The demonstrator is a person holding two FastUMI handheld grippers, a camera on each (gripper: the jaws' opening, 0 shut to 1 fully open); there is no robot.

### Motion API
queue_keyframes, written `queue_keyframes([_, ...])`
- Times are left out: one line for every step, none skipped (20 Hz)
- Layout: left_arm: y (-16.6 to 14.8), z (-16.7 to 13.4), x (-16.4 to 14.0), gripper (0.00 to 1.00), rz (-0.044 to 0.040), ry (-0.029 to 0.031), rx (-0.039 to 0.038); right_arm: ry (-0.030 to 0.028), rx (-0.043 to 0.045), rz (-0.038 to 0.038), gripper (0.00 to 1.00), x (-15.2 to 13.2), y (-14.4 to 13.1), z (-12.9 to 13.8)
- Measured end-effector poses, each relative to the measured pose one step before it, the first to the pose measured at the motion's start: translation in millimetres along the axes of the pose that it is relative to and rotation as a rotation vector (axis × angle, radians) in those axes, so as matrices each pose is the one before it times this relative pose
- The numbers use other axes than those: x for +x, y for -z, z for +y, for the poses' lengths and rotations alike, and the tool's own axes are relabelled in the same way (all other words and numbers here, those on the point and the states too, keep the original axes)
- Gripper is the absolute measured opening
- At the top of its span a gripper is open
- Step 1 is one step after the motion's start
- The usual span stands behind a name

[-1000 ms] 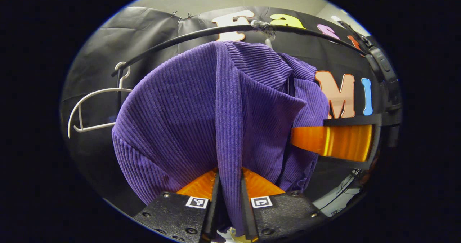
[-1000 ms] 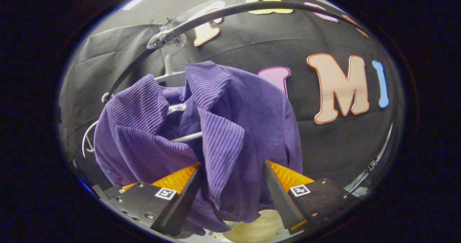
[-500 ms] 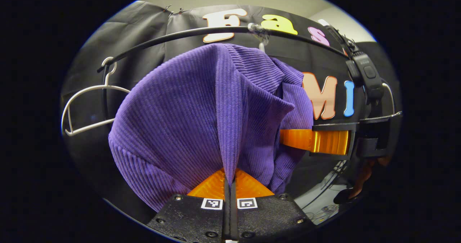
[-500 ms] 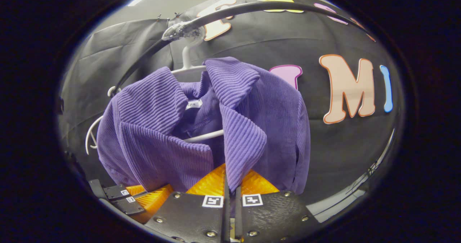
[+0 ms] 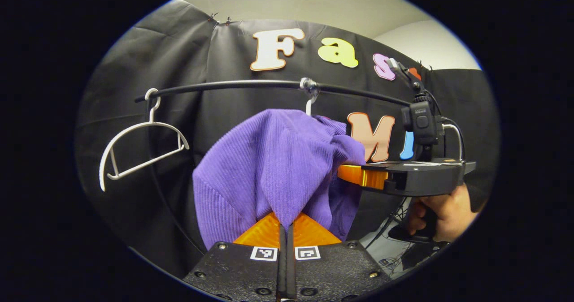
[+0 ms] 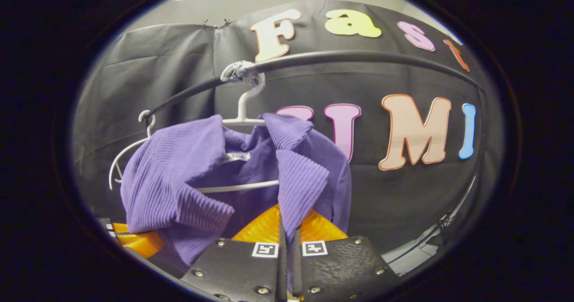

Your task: Grasp the clothes on the hanger with both hands and then place them into the laundry hamper below.

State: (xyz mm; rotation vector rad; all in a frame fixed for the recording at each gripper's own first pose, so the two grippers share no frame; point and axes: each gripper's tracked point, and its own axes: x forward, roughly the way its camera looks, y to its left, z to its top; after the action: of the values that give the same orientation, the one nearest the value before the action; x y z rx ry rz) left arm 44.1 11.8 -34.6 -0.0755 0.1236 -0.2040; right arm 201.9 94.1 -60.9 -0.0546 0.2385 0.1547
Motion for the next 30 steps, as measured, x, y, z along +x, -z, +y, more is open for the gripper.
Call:
queue_keyframes([-6.44, 2.64, -8.25, 0.0, -0.00358, 0.00196, -0.00711, 0.00684, 0.00458, -0.00833, 0.05, -1.5, -4.14, -2.85])
queue_keyframes([-5.12, 3.73, -7.67, 0.0, 0.00085, -0.00086, -0.00993, 0.01216, 0.00223, -0.0055, 0.05, -0.31, -2.31, -4.47])
queue_keyframes([-6.51, 7.54, -6.0, 0.0, -0.00043, -0.01404, -0.00935, 0.01517, 0.00012, -0.00291, 0.05, 1.16, -2.33, -6.22])
queue_keyframes([-6.74, 11.02, -5.64, 0.0, -0.00416, -0.02166, -0.0038, 0.01967, -0.00016, -0.00362, 0.05, 1.34, -1.76, -7.15])
queue_keyframes([-6.39, 11.36, -3.28, 0.0, 0.00185, -0.02059, 0.00062, 0.01759, -0.00138, -0.00457, 0.05, 1.85, -3.37, -7.08])
queue_keyframes([-6.24, 8.26, -2.75, 0.0, -0.00534, -0.01426, 0.00427, 0.0154, -0.0097, -0.00922, 0.05, 3.0, -4.23, -5.2])
queue_keyframes([-6.79, 9.7, -1.5, 0.01, -0.00682, -0.01511, 0.00896, 0.00629, -0.00876, -0.00564, 0.05, 2.28, -4.51, -3.36])
queue_keyframes([-7.59, 7.06, 0.52, 0.0, -0.01377, -0.0092, 0.01893, 0.00576, -0.01055, -0.00842, 0.06, 1.8, -3.08, -1.58])
queue_keyframes([-6.03, 10.29, 0.85, 0.0, -0.0039, -0.01591, 0.02202, 0.01242, -0.01383, -0.01302, 0.05, 2.96, -5.05, -3.94])
queue_keyframes([-6.88, 12.1, 2.8, 0.0, -0.01205, -0.01903, 0.01465, 0.01406, -0.01553, -0.01383, 0.05, 4.27, -4.56, -4.2])
queue_keyframes([-8.45, 11.26, 3.0, 0.01, -0.01264, -0.01662, 0.00455, 0.01824, -0.01731, -0.00852, 0.05, 4.09, -3.15, -5.07])
queue_keyframes([-7.11, 10.06, 2.83, 0.02, -0.00963, -0.01686, 0.00288, 0.04307, -0.02138, -0.0173, 0.0, 3.85, -2.87, -9.5])
queue_keyframes([-7.59, 11.47, 4.59, 0.0, -0.01203, -0.02036, 0.00165, 0.05076, -0.02744, -0.01533, 0.05, 3.82, -2.66, -11.72])
queue_keyframes([-10.34, 10.93, 3.63, 0.0, -0.02244, -0.01833, 0.00449, 0.02985, -0.02469, -0.01582, 0.05, 4.29, -1.79, -3.72])
queue_keyframes([-9.24, 8.63, 5.53, 0.0, -0.01685, -0.01467, 0.01256, 0.01425, -0.02192, -0.00967, 0.1, 5.18, -1.36, -0.72])
queue_keyframes([-8.0, 7.57, 8.33, 0.0, -0.01989, -0.01385, 0.00997, 0.00985, -0.01401, -0.00758, 0.05, 6.15, 0.38, -0.06])
queue_keyframes([-8.14, 4.61, 11.19, 0.0, -0.01915, -0.00585, 0.00298, 0.00549, -0.00661, -0.00637, 0.05, 5.41, 0.69, 1.66])
queue_keyframes([-3.87, 3.7, 12.53, 0.0, -0.0128, -0.0031, 0.00782, 0.01031, -0.00493, -0.00963, 0.0, 6.22, -0.36, -0.79])
queue_keyframes([-3.01, 2.38, 8.62, 0.02, -0.011, -0.00405, 0.00577, 0.01553, -0.002, -0.01407, 0.0, 5.41, -1.94, -1.98])
queue_keyframes([-1.32, -0.13, 9.47, 0.02, -0.01035, 0.00062, 0.00197, 0.00914, 0.00097, -0.01277, 0.05, 5.56, -1.48, -0.98])
queue_keyframes([-2.05, -0.98, 9.07, 0.0, -0.00712, 0.00371, 0.00154, 0.01579, -0.00426, -0.01066, 0.0, 5.48, -1.25, -1.94])
queue_keyframes([3.51, 0.99, 7.5, 0.0, -0.00574, -0.00054, -0.0008, 0.01194, -0.00226, -0.01106, 0.05, 5.06, 0.2, -2.09])
queue_keyframes([1.97, 1.13, 8.4, 0.0, 0.00175, 0.00492, -0.00184, 0.01364, -0.00438, -0.01006, 0.05, 6.25, -0.14, -1.93])
queue_keyframes([2.61, -1.15, 6.82, 0.0, 0.00387, 0.00519, -0.00056, 0.00907, -0.00582, -0.00637, 0.05, 5.75, 1.58, -1.57])
queue_keyframes([1.62, -0.49, 6.48, 0.0, 0.00157, 0.00401, 0.00042, 0.00692, -0.00225, -0.00426, 0.05, 5.4, 1.03, -0.07])
queue_keyframes([2.98, -0.41, 5.43, 0.0, 0.00342, 0.00641, -0.00071, 0.01028, -0.00367, -0.00712, 0.05, 5.21, 0.3, -1.15])
queue_keyframes([4.57, -1.69, 6.61, 0.0, 0.00731, 0.00974, -0.00002, 0.01146, -0.00292, -0.00395, 0.05, 5.16, 0.61, -1.65])
queue_keyframes([3.85, -0.64, 4.35, 0.0, 0.00886, 0.00738, 0.00089, 0.00961, 0.00031, -0.00588, 0.05, 4.1, 0.89, -1.23])
queue_keyframes([3.75, -1.11, 4.65, 0.0, 0.00754, 0.00486, -0.00281, 0.006, 0.00156, -0.00341, 0.05, 3.4, 0.32, 0.22])
queue_keyframes([5.3, -0.55, 5.17, 0.0, 0.00793, 0.00848, -0.00142, 0.00656, -0.00282, -0.00239, 0.05, 3.55, 1.8, 0.55])
